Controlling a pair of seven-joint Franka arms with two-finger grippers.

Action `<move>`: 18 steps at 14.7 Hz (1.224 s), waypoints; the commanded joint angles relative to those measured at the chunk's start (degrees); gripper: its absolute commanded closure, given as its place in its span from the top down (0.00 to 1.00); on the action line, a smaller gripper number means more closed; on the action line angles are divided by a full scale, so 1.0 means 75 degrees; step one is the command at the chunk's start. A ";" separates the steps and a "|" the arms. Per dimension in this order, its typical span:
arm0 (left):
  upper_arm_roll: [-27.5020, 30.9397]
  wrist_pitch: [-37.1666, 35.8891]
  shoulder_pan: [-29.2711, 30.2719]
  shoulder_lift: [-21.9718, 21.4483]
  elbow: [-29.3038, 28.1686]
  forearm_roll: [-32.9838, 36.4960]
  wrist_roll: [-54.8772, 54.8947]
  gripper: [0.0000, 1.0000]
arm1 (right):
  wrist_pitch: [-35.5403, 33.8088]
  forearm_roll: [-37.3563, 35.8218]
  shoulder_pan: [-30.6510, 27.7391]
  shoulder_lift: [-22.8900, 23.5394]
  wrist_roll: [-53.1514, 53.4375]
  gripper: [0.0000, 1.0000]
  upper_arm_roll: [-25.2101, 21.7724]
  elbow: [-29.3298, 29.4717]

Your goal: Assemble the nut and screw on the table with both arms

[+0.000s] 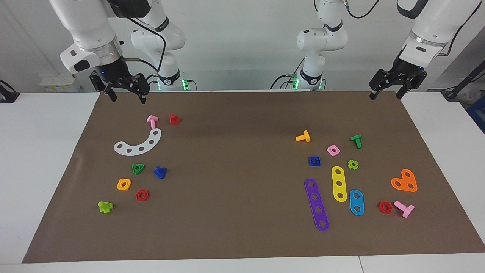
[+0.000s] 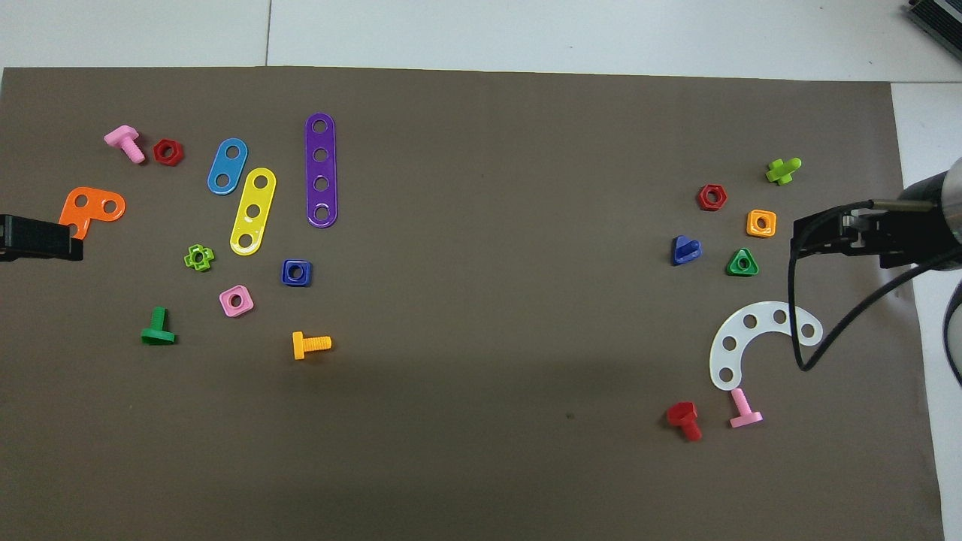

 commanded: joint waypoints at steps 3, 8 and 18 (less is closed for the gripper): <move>-0.0023 -0.0177 0.0007 -0.0291 -0.0282 -0.0112 0.0025 1.00 | 0.0094 0.0085 -0.0075 -0.0214 -0.0158 1.00 0.0035 -0.0251; -0.0034 -0.0330 0.0054 -0.0302 -0.0293 -0.0124 0.0049 0.96 | 0.0643 0.0073 -0.0086 -0.0214 -0.0157 1.00 0.0047 -0.0624; -0.0081 0.2644 -0.0507 0.0083 -0.2413 -0.0124 -0.0092 0.89 | 0.3608 0.0073 -0.0133 0.0674 -0.0216 0.99 0.0035 -0.2348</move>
